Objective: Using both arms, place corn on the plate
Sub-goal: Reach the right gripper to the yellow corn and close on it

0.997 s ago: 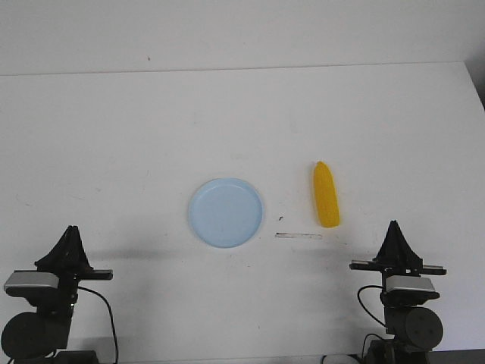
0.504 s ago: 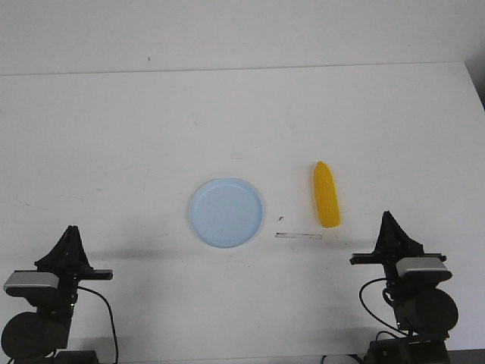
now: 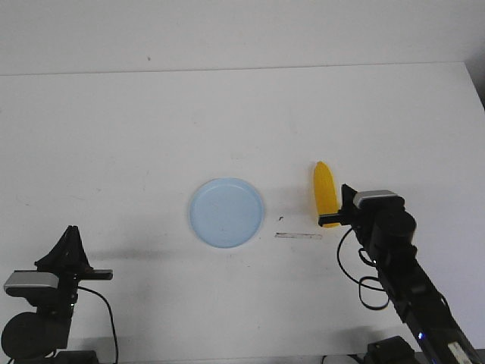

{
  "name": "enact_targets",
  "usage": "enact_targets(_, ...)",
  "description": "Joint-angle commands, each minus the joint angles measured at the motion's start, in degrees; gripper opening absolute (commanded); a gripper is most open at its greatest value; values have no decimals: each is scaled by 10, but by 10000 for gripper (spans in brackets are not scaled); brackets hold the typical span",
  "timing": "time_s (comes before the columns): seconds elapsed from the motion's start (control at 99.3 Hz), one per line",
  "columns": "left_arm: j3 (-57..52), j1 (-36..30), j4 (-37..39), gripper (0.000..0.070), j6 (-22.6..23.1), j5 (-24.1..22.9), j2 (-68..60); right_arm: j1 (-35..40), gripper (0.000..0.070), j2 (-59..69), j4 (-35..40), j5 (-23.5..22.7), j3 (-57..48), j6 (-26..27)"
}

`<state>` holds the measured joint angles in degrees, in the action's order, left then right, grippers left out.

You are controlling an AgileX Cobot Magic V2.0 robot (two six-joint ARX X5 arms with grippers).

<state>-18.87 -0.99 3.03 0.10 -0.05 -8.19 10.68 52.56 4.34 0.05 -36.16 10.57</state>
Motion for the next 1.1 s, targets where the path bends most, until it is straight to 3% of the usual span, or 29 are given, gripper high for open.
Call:
enact_targets(0.0, -4, 0, 9, 1, 5, 0, 1, 1, 7, 52, 21, 2, -39, 5)
enact_targets(0.272, -4, 0, 9, 1, 5, 0, 1, 1, 7, 232, 192, -1, -221, 6)
enact_targets(0.494, -4, 0, 9, 2, 5, 0, 1, 1, 22, 361, 377, 0, -370, 34)
enact_targets(0.554, -4, 0, 9, 1, 5, 0, 1, 1, 104, 387, 404, 0, -396, 39)
enact_targets(0.685, -4, 0, 9, 1, 5, 0, 1, 1, 429, 422, 425, -1, -422, 46)
enact_targets(0.745, -4, 0, 9, 2, 5, 0, 1, 1, 492, 428, 427, 0, -422, 47)
enact_targets(1.088, -4, 0, 9, 2, 5, 0, 1, 1, 504, 469, 439, -1, -422, 46)
